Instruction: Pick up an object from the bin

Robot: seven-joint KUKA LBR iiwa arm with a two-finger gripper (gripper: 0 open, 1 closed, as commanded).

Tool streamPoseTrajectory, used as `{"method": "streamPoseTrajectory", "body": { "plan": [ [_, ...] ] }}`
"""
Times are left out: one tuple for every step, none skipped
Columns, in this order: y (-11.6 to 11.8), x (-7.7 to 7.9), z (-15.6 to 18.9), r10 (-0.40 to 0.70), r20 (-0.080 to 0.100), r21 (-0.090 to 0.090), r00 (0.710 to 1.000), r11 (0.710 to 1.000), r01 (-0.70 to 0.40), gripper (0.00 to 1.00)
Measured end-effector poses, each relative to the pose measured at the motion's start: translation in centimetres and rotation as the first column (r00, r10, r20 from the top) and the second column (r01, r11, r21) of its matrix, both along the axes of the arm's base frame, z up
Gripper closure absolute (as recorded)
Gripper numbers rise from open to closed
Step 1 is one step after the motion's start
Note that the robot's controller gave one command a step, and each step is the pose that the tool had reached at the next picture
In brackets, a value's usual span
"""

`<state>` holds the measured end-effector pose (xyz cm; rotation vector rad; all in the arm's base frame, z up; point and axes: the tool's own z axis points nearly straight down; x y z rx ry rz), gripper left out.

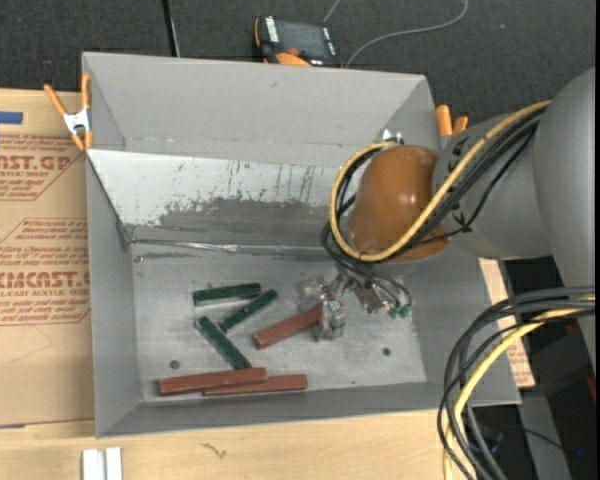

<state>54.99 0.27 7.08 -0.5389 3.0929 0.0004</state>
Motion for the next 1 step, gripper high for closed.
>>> {"method": "streamPoseTrajectory", "body": {
  "plan": [
    [2.1, -0.8, 16.95, 0.565, 0.005, -0.003, 0.825, 0.825, -0.565, 1.0]
  ]
}}
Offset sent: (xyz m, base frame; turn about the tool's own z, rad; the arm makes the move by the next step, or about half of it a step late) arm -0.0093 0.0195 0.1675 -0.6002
